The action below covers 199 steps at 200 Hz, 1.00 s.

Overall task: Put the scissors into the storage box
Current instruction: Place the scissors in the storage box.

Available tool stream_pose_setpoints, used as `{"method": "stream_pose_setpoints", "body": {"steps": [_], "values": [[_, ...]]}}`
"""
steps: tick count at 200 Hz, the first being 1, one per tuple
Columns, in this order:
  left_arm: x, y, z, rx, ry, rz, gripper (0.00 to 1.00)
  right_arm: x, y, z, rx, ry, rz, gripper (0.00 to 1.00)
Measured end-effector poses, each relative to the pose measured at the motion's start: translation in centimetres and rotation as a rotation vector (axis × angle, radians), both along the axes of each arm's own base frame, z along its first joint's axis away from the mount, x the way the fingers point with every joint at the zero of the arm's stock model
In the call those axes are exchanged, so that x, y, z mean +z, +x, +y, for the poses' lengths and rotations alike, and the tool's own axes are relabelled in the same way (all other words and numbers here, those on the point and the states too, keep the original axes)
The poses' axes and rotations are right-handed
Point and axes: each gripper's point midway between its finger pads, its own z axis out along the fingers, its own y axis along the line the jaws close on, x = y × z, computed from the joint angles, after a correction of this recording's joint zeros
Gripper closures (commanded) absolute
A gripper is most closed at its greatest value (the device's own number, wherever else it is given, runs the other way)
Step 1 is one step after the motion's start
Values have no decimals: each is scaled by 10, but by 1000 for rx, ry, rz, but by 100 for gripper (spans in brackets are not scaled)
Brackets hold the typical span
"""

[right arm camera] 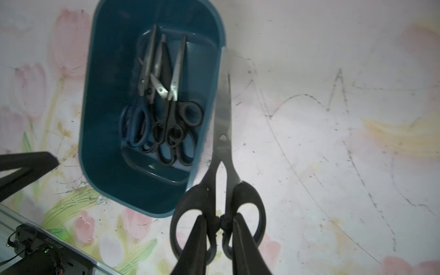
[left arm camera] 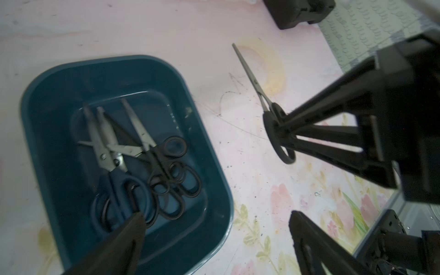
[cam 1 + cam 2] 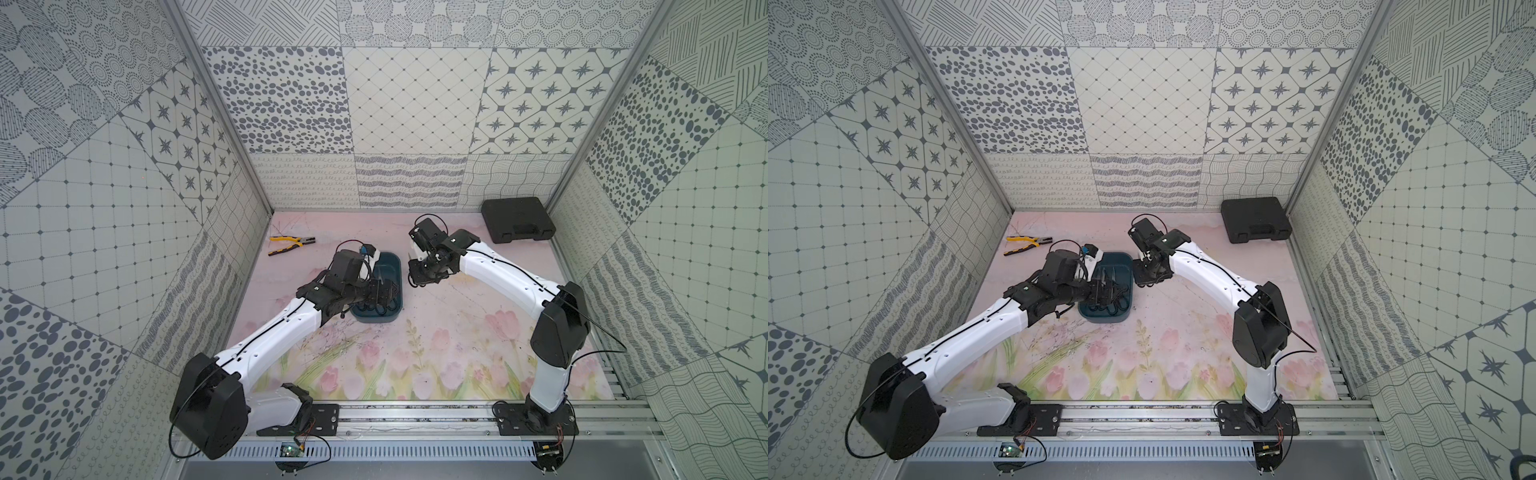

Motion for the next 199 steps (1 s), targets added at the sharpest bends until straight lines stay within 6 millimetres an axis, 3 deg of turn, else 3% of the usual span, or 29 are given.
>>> {"method": "stream_pose_setpoints", "body": {"steps": [23,51,87,114,130,158,174,199], "values": [[-15,-8,37,130,-15,45,1,-13,-13,43,68,16,31,100],[-27,-18,63,233,-29,80,1,-39,-23,81,117,14,74,100],[-34,-25,83,335,-35,96,1,-64,-17,91,109,-5,102,94],[-28,-25,91,377,-41,71,1,-59,-10,87,105,-10,74,79],[-23,-24,95,395,-38,52,1,-43,-2,77,96,0,19,74],[-15,-19,98,409,-35,11,1,6,5,44,85,65,-106,46],[-5,-14,100,408,-34,-44,1,41,21,7,36,109,-227,33],[13,-8,107,413,-25,-197,1,80,44,-75,-78,109,-469,23]]}}
